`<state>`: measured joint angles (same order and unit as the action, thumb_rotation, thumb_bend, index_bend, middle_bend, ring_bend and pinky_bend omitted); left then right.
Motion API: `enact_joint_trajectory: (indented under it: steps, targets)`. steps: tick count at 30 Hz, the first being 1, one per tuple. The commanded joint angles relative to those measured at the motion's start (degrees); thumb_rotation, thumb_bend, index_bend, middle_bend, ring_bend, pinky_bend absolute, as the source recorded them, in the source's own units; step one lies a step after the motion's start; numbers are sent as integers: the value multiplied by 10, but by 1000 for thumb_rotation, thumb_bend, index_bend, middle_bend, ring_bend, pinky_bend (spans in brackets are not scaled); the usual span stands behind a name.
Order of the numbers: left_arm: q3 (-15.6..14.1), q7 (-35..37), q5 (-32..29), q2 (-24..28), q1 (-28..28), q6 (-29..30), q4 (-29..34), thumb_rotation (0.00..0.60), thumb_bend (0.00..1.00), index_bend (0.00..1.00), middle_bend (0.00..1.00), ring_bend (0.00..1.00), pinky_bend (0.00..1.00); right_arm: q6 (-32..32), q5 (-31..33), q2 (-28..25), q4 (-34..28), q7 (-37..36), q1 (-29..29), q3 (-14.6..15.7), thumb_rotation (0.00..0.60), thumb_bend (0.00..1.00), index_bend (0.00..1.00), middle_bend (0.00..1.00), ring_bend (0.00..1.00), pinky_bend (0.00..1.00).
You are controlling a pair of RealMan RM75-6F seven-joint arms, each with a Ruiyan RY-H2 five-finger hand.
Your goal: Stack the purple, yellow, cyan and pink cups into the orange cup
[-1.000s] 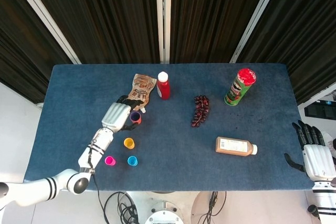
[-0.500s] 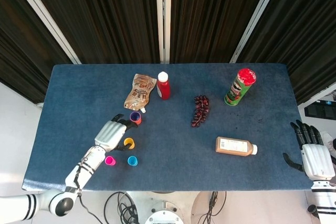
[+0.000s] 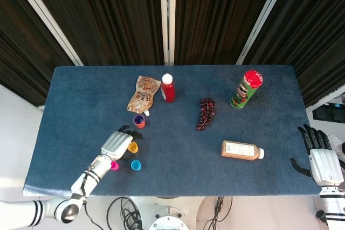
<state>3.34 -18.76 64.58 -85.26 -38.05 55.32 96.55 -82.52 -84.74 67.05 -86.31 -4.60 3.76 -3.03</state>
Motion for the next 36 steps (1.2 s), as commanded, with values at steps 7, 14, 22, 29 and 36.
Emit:
enact_joint_trajectory:
  steps: [7,14,22,29,36]
  targets:
    - [-2,-18,-16,-22,3,7,-27,600,242,338,385,395,145,5,5,3,4,0,1,-1,600,216,0,0,0,0]
    - [1,-9,-10,-27,4,7,-34,600,247,400,425,449,156,7,6,4,2,4,3,-1,600,217,0,0,0,0]
    - [4,2,-11,-28,4,-1,-46,600,259,449,452,503,167,11,9,6,5,5,3,0,600,217,0,0,0,0]
    - [14,2,-5,-17,3,7,-28,600,261,454,458,509,168,7,8,4,5,3,2,-1,600,218,0,0,0,0]
    - [58,-4,-32,27,-18,3,15,600,261,455,460,516,165,3,6,3,4,1,1,-1,600,217,0,0,0,0]
